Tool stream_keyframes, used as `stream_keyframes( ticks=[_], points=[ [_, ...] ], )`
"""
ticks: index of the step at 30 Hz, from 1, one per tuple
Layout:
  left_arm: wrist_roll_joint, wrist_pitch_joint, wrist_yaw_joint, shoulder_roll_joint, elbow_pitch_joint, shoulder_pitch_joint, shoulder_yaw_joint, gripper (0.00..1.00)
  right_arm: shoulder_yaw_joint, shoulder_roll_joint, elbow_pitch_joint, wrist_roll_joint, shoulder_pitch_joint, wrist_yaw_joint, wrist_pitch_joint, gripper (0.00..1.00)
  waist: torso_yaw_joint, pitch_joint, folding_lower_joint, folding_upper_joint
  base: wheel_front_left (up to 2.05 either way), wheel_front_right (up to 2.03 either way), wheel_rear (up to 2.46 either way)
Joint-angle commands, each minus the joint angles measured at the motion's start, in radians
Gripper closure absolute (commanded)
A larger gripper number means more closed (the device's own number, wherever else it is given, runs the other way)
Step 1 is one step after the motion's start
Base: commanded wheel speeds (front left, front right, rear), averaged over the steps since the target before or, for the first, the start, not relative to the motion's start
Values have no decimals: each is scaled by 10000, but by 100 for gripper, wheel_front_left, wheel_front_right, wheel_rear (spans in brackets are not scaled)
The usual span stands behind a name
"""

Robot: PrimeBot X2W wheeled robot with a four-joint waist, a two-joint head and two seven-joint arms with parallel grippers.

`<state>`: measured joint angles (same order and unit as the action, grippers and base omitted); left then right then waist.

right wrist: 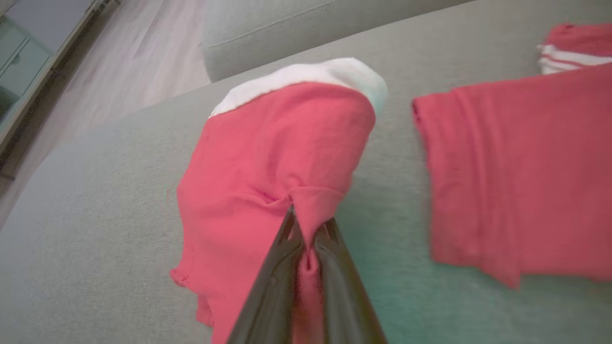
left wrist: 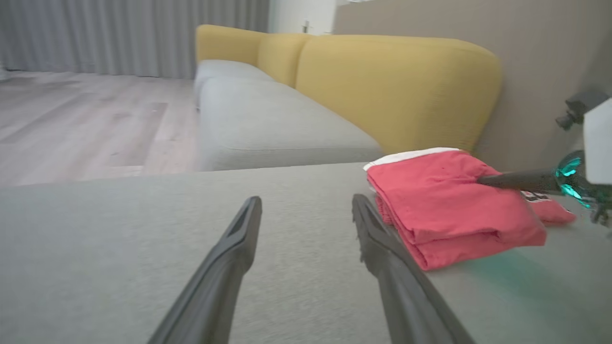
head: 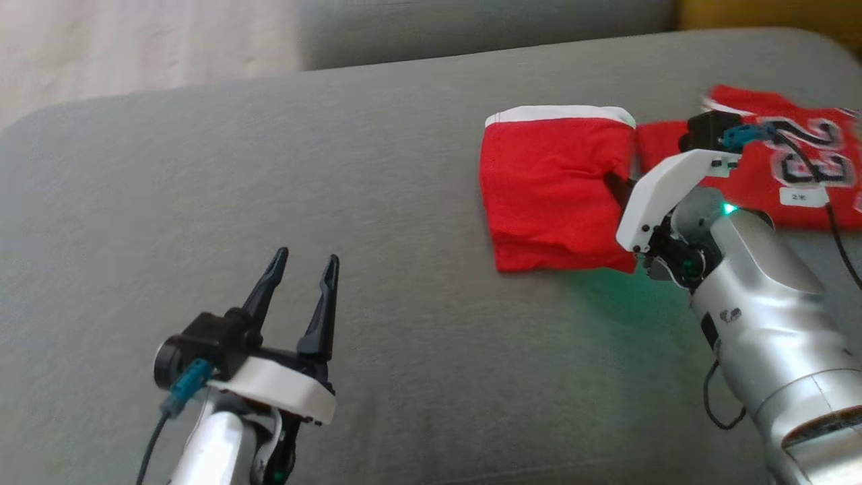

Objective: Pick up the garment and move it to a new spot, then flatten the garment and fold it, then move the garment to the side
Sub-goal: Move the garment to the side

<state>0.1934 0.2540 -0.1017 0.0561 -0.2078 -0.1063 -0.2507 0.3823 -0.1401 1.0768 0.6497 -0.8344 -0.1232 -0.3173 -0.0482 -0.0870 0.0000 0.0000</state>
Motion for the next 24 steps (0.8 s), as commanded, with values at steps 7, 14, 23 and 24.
stream_keyframes(
  ticks=[7, 14, 23, 24],
  points=[
    [-17, 78, -85, 26, 17, -489, -154, 0, 785, -1, -881, 691, -45, -75, 165, 100, -2064, 149, 0, 0, 0, 0, 0],
    [14, 78, -89, -10, -185, -644, -479, 0, 1729, -468, -1533, 1150, -76, -75, 531, 100, -2274, -91, 0, 0, 0, 0, 0],
    [-70, 78, -88, -3, -341, -1055, -722, 0, 3406, -2090, -2347, 1720, -1072, -75, 485, 100, -1612, -1078, 0, 0, 0, 0, 0],
    [-91, 77, -86, 10, -346, -1121, -737, 0, 3609, -2374, -2423, 1770, -1260, -75, 459, 100, -1517, -1258, 0, 0, 0, 0, 0]
  ],
)
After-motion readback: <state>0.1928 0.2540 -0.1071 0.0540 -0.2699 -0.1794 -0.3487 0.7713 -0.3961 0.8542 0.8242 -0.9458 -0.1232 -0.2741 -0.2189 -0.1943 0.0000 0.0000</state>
